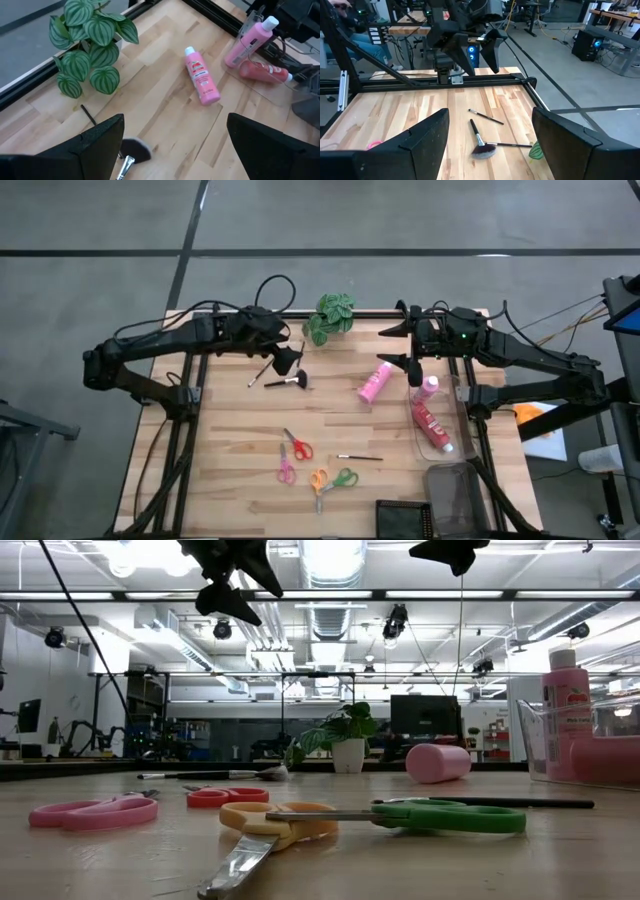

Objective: Pick & Place Paint Supplies
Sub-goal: Put the pink paint bottle into the transparent bin

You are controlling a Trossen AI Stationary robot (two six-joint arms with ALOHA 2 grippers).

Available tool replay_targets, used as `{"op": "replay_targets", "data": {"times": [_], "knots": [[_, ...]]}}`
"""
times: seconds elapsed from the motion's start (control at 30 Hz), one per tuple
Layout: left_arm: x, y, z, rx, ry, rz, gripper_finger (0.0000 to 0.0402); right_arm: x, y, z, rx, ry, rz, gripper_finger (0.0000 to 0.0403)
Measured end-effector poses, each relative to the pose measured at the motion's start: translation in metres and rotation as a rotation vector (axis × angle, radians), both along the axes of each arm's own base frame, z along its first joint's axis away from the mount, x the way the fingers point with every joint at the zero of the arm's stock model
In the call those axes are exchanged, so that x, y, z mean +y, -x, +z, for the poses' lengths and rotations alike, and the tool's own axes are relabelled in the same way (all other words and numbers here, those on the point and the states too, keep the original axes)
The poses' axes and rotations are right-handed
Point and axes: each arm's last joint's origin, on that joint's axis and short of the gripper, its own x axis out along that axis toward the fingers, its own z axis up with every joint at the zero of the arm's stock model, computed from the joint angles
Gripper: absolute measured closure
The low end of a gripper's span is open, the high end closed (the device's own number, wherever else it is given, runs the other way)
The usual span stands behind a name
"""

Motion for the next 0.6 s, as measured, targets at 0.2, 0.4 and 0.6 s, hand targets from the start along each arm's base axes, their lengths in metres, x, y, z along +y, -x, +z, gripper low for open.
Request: {"op": "replay_targets", "data": {"times": [0.2, 0.4, 0.6], "knots": [[0.0000, -0.0005, -0.0005, 0.001, 0.001, 0.000, 0.0045, 0.0001, 0.0000, 0.0000, 0.000, 0.000, 0.000, 0.0120], [0.0000, -0.0006, -0.0006, 0.001, 0.003, 0.002, 0.0045, 0.0000, 0.0000, 0.0000, 0.000, 0.000, 0.000, 0.0120], [0.0000, -0.0006, -0.0006, 0.001, 0.003, 0.002, 0.0045, 0.0000, 0.0000, 0.0001, -0.002, -0.007, -0.002, 0.0120]]}}
